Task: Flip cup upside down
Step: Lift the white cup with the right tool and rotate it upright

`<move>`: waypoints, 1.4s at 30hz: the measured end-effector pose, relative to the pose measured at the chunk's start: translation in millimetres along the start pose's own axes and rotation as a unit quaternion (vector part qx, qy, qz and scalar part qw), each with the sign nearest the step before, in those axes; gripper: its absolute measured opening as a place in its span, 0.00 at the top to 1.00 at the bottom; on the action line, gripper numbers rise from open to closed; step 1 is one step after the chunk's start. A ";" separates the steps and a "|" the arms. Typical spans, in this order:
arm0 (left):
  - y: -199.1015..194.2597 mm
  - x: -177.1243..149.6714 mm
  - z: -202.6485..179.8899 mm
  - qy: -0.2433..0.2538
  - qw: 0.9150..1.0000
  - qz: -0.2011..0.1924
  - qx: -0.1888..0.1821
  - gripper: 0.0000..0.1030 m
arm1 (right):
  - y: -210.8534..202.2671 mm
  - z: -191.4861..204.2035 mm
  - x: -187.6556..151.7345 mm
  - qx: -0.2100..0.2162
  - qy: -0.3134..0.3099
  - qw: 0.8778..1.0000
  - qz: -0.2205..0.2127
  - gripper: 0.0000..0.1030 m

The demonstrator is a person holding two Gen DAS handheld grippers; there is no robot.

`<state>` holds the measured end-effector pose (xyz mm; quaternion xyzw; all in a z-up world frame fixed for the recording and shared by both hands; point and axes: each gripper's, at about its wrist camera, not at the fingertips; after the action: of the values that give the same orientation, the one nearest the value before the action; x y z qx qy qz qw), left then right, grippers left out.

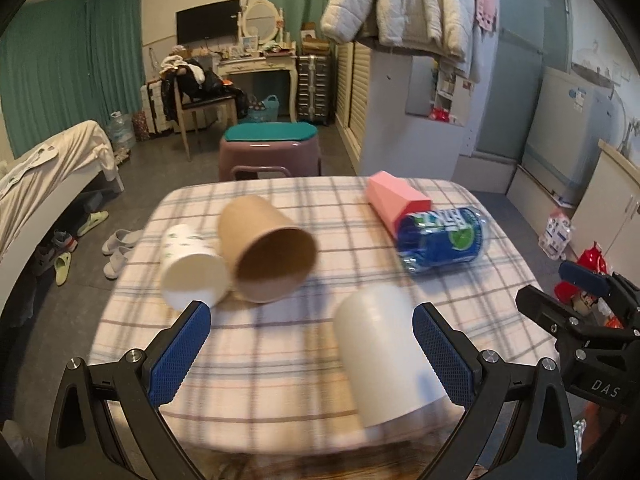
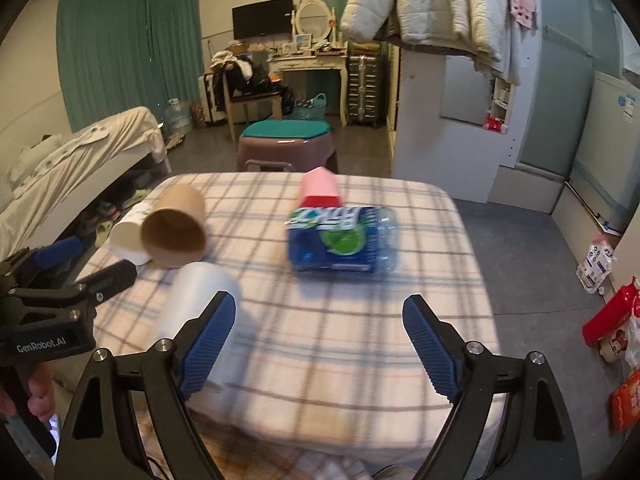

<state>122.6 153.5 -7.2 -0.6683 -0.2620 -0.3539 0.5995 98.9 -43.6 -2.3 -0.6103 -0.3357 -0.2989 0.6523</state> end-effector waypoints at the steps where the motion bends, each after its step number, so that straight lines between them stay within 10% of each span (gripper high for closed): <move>1: 2.0 0.3 -6.1 0.004 1.000 0.003 -0.003 0.00 | -0.7 -9.4 -0.2 -0.003 0.004 1.000 -0.003 0.08; 29: 110.6 3.8 -37.2 -0.002 0.977 0.215 -0.014 0.01 | 66.7 -70.3 -17.2 0.007 0.058 0.998 0.026 0.07; 33: 113.3 1.0 -37.4 -0.010 0.968 0.246 -0.045 0.24 | 66.5 -67.3 -15.1 0.008 0.057 0.998 0.024 0.07; 42: 82.7 10.7 -35.6 0.004 0.977 0.207 -0.047 0.25 | 52.7 -57.7 -13.9 0.006 0.054 0.998 0.014 0.07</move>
<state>187.5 105.8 -48.6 -0.7338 -0.0985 -0.2366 0.6292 137.0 -97.4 -46.6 -0.5940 -0.2935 -0.3196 0.6775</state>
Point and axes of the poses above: each gripper's, at about its wrist camera, not at the fingertips, and y roughly the way its jaws point, z to its left, x to its top, and after that the axes turned 4 degrees about -z, right-handed
